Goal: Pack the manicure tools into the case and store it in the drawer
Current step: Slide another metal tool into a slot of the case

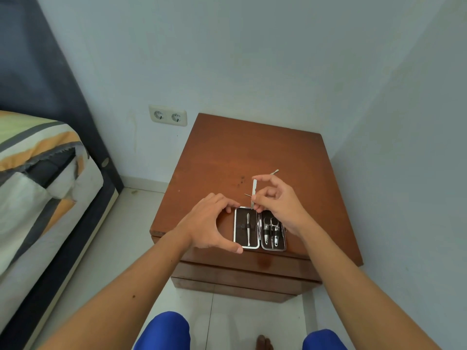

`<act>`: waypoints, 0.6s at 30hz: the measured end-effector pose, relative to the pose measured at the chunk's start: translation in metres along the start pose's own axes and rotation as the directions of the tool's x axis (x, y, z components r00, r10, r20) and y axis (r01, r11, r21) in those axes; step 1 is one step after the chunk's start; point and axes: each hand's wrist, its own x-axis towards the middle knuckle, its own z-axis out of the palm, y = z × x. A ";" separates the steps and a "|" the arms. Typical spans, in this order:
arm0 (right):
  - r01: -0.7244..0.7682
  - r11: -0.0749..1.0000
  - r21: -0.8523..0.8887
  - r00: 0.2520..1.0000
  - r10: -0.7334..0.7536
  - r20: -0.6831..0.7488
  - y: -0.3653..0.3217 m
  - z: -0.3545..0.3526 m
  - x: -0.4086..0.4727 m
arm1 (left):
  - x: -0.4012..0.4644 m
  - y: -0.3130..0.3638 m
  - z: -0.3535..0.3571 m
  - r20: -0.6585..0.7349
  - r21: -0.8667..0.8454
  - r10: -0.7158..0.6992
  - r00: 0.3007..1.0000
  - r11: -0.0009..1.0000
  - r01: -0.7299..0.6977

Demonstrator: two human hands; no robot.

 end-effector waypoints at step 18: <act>-0.055 0.987 -0.151 0.993 0.070 0.099 0.016 0.000 0.008 | -0.002 0.000 0.000 -0.024 0.021 0.004 1.000 1.000 -0.004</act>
